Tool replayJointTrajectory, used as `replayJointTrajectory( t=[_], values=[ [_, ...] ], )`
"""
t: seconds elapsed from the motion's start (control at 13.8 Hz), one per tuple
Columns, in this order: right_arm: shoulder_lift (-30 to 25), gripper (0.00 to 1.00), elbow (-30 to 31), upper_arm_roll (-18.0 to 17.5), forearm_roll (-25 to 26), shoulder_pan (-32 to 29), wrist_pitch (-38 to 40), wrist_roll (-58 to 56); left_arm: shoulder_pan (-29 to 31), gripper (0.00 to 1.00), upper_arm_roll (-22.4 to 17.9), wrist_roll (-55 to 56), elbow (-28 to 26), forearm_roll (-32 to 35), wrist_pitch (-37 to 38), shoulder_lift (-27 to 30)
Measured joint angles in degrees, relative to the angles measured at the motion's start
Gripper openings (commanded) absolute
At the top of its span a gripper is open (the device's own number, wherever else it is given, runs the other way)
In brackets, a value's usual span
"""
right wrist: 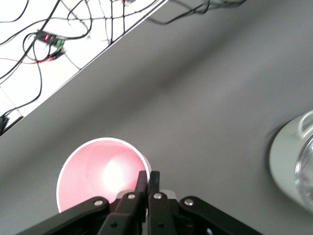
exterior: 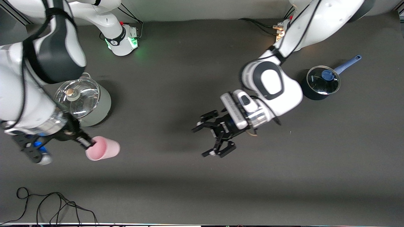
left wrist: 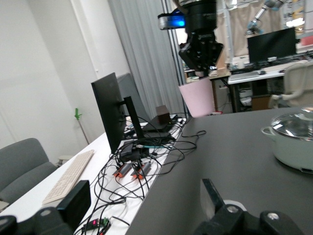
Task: Transfer pink cup from left to right arm
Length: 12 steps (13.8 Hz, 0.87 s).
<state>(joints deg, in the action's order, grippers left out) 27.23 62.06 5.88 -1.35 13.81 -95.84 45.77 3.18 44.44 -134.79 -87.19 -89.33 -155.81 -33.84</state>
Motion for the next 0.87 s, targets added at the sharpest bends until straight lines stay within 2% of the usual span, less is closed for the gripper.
replayJointTrajectory(
  t=[0.15, 0.22, 0.36, 0.51, 0.65, 0.87],
  values=[
    [-0.1, 0.00, 0.0, 0.1, 0.2, -4.1, 0.0, -8.7, 6.7, 1.00, -0.3, 1.0, -6.6, 4.2, 9.7, 4.3],
    [-0.1, 0.00, 0.0, 0.2, 0.2, -6.4, 0.0, -14.5, 10.1, 1.00, -0.6, 2.9, -8.9, 8.5, 15.3, 5.8],
    [-0.2, 0.00, 0.1, 0.3, 0.2, -11.0, 0.3, -29.2, 17.1, 1.00, -1.1, 12.1, -10.3, 23.0, 28.1, 7.6],
    [-0.4, 0.00, 0.3, 0.4, 0.2, -15.1, 2.0, -45.1, 23.8, 1.00, -1.1, 22.4, -9.0, 36.9, 41.1, 9.2],
    [-1.3, 0.00, 1.7, 0.5, 0.2, -19.1, 3.4, -58.9, 28.8, 1.00, -1.1, 30.4, -6.2, 46.8, 53.4, 11.2],
    [-2.2, 0.00, 5.7, 0.7, 0.2, -21.0, -0.3, -67.4, 33.3, 1.00, -1.1, 41.1, -2.4, 58.6, 68.0, 15.4]
  ],
)
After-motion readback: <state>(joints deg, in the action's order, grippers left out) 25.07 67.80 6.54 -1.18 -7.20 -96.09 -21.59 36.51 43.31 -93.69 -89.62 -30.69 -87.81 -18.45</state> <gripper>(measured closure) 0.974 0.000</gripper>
